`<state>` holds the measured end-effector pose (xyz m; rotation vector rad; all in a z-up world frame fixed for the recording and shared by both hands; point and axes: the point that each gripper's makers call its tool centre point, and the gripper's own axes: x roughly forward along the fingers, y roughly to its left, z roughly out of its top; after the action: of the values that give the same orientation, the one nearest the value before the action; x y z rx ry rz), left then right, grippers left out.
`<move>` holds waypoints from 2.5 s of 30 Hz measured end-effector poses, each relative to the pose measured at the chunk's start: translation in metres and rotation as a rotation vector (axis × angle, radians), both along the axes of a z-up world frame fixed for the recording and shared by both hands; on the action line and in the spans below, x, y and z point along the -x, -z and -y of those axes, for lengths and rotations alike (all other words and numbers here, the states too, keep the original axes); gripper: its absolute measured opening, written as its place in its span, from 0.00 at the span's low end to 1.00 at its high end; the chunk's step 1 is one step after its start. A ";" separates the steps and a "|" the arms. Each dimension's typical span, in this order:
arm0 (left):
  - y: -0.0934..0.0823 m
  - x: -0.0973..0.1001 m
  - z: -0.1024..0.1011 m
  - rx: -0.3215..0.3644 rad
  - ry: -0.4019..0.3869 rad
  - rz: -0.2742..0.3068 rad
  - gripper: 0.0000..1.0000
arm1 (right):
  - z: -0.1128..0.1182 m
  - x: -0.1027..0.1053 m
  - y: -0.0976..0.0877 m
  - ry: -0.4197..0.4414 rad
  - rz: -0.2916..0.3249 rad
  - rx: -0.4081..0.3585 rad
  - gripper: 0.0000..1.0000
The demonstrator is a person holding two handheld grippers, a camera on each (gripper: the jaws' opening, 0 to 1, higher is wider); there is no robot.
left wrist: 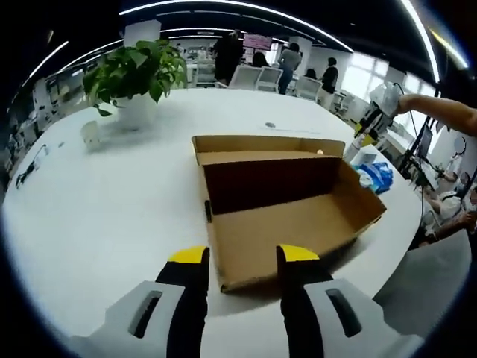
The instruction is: Operate the shoe box by opening the lid, removing the specified soft item, and placing it in the target area until the item is outside and the box remains undamaged.
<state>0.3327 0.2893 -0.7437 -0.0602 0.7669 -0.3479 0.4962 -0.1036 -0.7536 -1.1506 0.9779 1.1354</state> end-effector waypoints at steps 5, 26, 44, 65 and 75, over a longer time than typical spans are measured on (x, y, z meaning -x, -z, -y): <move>0.004 0.003 -0.003 0.001 -0.017 -0.016 0.31 | -0.004 -0.003 0.000 0.017 -0.012 -0.012 0.16; 0.016 -0.003 -0.009 -0.002 -0.053 -0.063 0.22 | -0.005 -0.012 -0.001 0.035 -0.086 -0.012 0.22; 0.021 -0.003 -0.013 0.005 -0.086 -0.077 0.14 | -0.037 -0.018 -0.028 0.199 -0.062 -0.184 0.32; 0.022 -0.001 -0.016 0.039 -0.123 -0.085 0.08 | -0.117 -0.034 -0.010 0.845 -0.122 -0.544 0.23; 0.009 -0.005 -0.021 0.035 -0.124 -0.078 0.13 | -0.126 -0.017 0.009 0.939 -0.157 -0.606 0.23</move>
<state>0.3373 0.3099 -0.7528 -0.1548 0.8296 -0.2421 0.5133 0.0229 -0.7623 -0.0544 1.0168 0.6548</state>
